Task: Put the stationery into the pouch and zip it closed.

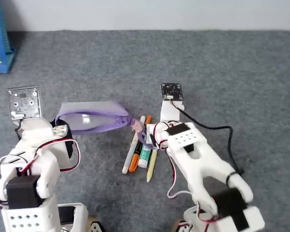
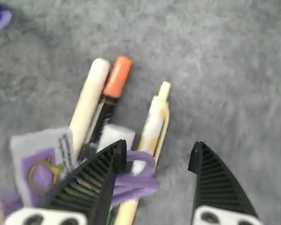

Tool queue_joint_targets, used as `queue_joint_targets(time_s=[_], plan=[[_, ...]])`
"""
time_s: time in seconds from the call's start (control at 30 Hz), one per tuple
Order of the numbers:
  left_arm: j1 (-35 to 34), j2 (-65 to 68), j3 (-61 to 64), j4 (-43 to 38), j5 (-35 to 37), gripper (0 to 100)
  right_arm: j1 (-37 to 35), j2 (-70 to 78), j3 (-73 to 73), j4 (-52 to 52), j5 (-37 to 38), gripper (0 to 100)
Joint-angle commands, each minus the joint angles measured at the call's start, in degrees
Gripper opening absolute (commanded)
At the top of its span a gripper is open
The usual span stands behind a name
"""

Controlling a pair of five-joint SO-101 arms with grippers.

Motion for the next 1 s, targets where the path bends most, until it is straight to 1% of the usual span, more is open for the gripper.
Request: queue_joint_targets(time_s=[0.0, 0.13, 0.23, 0.4, 0.47, 0.6, 0.67, 0.8, 0.97], plan=[[-0.35, -0.35, -1.45, 0.00, 0.62, 1, 2.42, 2.68, -4.66, -3.30, 1.05, 21.7], [-0.35, -0.35, -1.45, 0.00, 0.62, 1, 3.30, 6.64, -6.95, -1.45, 1.05, 21.6], [-0.35, -0.35, -1.45, 0.00, 0.62, 1, 3.56, 9.54, -8.79, 1.98, 1.05, 21.6], [-0.35, -0.35, -1.45, 0.00, 0.62, 1, 6.29, 12.70, -12.75, 6.20, 1.05, 20.9], [-0.35, -0.35, -1.45, 0.00, 0.62, 1, 6.64, 13.58, -13.10, 6.20, 1.23, 16.4], [-0.35, -0.35, -1.45, 0.00, 0.62, 1, 7.08, 13.76, -13.10, 6.11, 4.75, 0.2], [-0.35, -0.35, -1.45, 0.00, 0.62, 1, 7.43, 13.67, -13.10, 6.11, 5.10, 2.8], [-0.35, -0.35, -1.36, 0.00, 0.62, 1, 9.10, 11.56, -13.54, 6.46, 5.19, 0.8], [-0.35, -0.35, -1.36, 0.00, 0.62, 1, 11.82, 4.18, -13.19, 6.64, 8.88, 0.9]])
